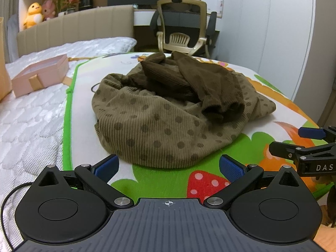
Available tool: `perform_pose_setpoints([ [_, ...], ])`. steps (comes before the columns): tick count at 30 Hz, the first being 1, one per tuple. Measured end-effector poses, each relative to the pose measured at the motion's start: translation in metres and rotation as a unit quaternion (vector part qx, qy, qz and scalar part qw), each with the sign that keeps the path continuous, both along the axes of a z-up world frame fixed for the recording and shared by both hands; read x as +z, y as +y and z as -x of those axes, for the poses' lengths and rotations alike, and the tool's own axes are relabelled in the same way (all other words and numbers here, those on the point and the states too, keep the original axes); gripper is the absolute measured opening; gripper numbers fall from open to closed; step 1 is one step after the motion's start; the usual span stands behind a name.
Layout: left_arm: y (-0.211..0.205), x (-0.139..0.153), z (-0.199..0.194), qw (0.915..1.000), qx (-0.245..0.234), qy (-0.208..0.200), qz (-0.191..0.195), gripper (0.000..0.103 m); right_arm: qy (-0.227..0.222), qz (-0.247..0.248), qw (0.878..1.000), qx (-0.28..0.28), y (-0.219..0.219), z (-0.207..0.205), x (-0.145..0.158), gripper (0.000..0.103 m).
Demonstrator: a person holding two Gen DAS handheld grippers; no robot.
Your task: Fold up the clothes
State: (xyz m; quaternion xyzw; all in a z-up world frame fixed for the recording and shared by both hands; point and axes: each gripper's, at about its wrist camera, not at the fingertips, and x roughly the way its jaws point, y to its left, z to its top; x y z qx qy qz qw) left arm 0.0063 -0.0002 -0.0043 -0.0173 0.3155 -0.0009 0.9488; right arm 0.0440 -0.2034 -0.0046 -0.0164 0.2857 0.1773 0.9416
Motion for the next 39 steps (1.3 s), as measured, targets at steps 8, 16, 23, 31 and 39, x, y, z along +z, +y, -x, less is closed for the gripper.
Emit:
perform_pose_setpoints([
  [8,-0.0005,-0.0009,0.0002,1.0000,0.001,0.003,0.000,0.103,0.002,0.000,1.000,-0.001,0.0001,-0.0007,-0.0010,0.103],
  [16,0.0001,-0.0025,-0.0001,1.0000,0.001,0.008,0.003,0.103,0.008,-0.001,1.000,-0.002,-0.0004,-0.0023,-0.0028,0.103],
  [23,0.0005,-0.0026,0.0001,1.0000,0.002,0.008,0.004,0.103,0.009,-0.001,1.000,-0.003,-0.0005,-0.0021,-0.0027,0.103],
  [31,-0.0001,-0.0026,0.0002,1.0000,0.002,0.008,0.003,0.103,0.012,-0.001,1.000,-0.004,-0.0012,-0.0028,-0.0038,0.103],
  [39,0.0004,-0.0020,0.0004,1.0000,0.004,0.006,0.003,0.103,0.013,0.000,1.000,-0.004,-0.0011,-0.0026,-0.0039,0.103],
])
